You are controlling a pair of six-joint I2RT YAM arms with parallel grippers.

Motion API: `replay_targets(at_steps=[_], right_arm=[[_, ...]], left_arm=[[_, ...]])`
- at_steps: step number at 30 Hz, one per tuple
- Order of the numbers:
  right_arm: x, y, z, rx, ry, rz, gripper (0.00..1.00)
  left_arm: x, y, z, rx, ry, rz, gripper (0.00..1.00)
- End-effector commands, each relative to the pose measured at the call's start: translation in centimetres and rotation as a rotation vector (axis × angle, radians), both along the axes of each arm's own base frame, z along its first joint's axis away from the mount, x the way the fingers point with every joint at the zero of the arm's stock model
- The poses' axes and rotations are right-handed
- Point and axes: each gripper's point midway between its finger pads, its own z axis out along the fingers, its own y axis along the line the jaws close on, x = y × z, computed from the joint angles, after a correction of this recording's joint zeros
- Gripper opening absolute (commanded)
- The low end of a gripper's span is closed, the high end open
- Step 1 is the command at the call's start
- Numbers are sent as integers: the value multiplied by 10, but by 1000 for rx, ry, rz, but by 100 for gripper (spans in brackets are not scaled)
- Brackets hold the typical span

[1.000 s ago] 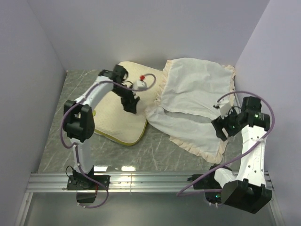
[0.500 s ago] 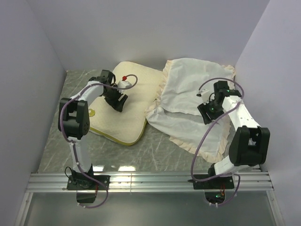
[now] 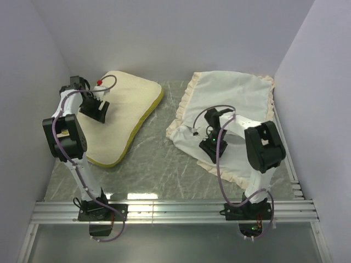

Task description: Put the pillow into the pillowcase

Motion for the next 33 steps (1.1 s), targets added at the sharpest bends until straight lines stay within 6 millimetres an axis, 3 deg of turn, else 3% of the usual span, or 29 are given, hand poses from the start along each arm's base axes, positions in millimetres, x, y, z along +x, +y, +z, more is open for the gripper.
replay_targets(at_steps=[1, 2, 7, 9, 10, 13, 15, 16, 18, 19, 21, 22, 23, 24, 27, 29, 30, 32, 33], right_arm=[[5, 50, 12, 118, 38, -3, 57], [11, 77, 17, 188, 58, -12, 56], [41, 156, 45, 404, 74, -49, 55], [62, 185, 62, 506, 37, -74, 55], [71, 192, 67, 535, 20, -89, 55], [103, 206, 103, 612, -75, -137, 57], [114, 202, 120, 638, -112, -165, 62], [122, 190, 137, 656, -151, -198, 65], [132, 174, 152, 656, -222, -226, 71], [145, 153, 167, 628, -313, -262, 74], [157, 123, 161, 536, -413, -286, 77], [169, 91, 153, 422, -494, -299, 78], [173, 75, 148, 368, -521, -302, 78], [174, 61, 142, 314, -531, -298, 78], [180, 4, 106, 108, -547, -311, 78], [185, -24, 91, 26, -550, -337, 77], [195, -50, 85, -24, -575, -384, 77], [203, -73, 69, -56, -554, -420, 76], [209, -96, 65, -70, -548, -474, 75]], left_arm=[[16, -7, 53, -12, -119, -69, 81], [13, -18, 60, -63, -131, -98, 82], [5, -45, 82, -192, -151, -87, 85], [18, -47, 90, -224, -201, -20, 92], [24, -50, 92, -237, -222, 1, 99], [50, -64, 96, -290, -280, 56, 99], [65, -73, 92, -282, -289, 89, 99], [79, -82, 84, -258, -289, 77, 99], [94, -92, 72, -227, -284, 94, 99], [106, -98, 59, -183, -279, 99, 99], [117, -100, 40, -126, -261, 126, 99], [125, -93, 21, -84, -238, 152, 99], [127, -87, 11, -55, -225, 175, 99], [129, -96, 2, -32, -212, 172, 99], [123, -90, -44, 32, -133, 170, 99], [117, -89, -56, 42, -111, 151, 99], [109, -88, -64, 49, -92, 136, 97], [103, -89, -65, 44, -88, 124, 98], [103, -91, -63, 37, -100, 112, 98]])
